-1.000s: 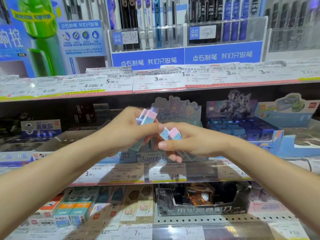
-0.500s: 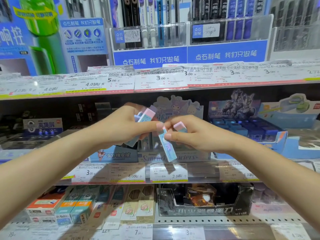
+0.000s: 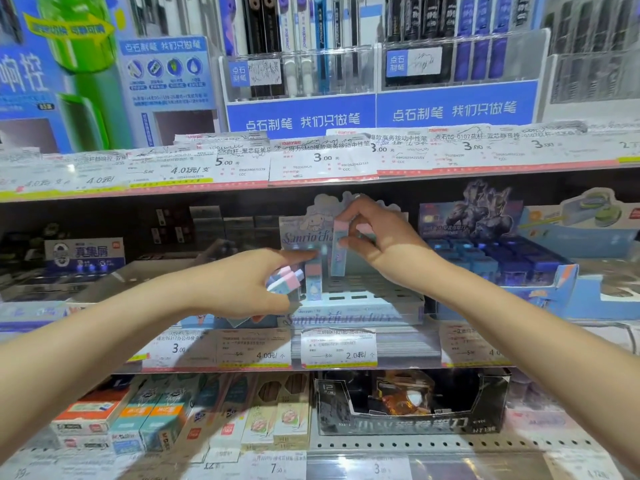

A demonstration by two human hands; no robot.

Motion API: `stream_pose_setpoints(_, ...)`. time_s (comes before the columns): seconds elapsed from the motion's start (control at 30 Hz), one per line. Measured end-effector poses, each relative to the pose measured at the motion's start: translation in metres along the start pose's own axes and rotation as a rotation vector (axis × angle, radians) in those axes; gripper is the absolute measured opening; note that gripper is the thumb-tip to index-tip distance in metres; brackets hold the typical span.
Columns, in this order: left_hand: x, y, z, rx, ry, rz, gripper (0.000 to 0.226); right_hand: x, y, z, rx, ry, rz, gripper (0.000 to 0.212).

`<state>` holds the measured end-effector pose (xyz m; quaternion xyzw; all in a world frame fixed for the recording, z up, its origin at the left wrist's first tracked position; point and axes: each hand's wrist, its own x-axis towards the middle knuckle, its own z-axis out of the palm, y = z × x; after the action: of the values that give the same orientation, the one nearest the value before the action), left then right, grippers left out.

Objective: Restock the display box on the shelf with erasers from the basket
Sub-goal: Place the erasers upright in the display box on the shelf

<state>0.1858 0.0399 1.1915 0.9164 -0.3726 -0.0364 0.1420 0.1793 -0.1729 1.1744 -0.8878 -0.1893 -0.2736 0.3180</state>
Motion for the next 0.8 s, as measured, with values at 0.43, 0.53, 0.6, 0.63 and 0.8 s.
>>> stream_pose_setpoints(0.43,0.0,0.006,-0.004,-0.047,-0.03,-0.005,0.071,0.004,0.006,0.009,0.041,-0.037,-0.019,0.016)
stream_pose_setpoints(0.53,0.0,0.005,-0.004,-0.043,-0.032,-0.013,0.072,0.004,0.007,0.009,0.055,-0.032,-0.021,0.016)
stream_pose_setpoints(0.6,0.0,0.007,-0.005,-0.032,-0.039,-0.011,0.072,0.003,0.009,0.011,0.076,-0.016,-0.024,0.017)
stream_pose_setpoints(0.63,0.0,0.007,-0.005,-0.029,-0.039,-0.014,0.072,0.003,0.009,0.012,0.086,-0.009,-0.025,0.017)
stream_pose_setpoints(0.8,0.0,0.009,-0.006,-0.009,-0.057,-0.033,0.072,0.003,0.012,0.016,0.105,-0.001,-0.023,0.018)
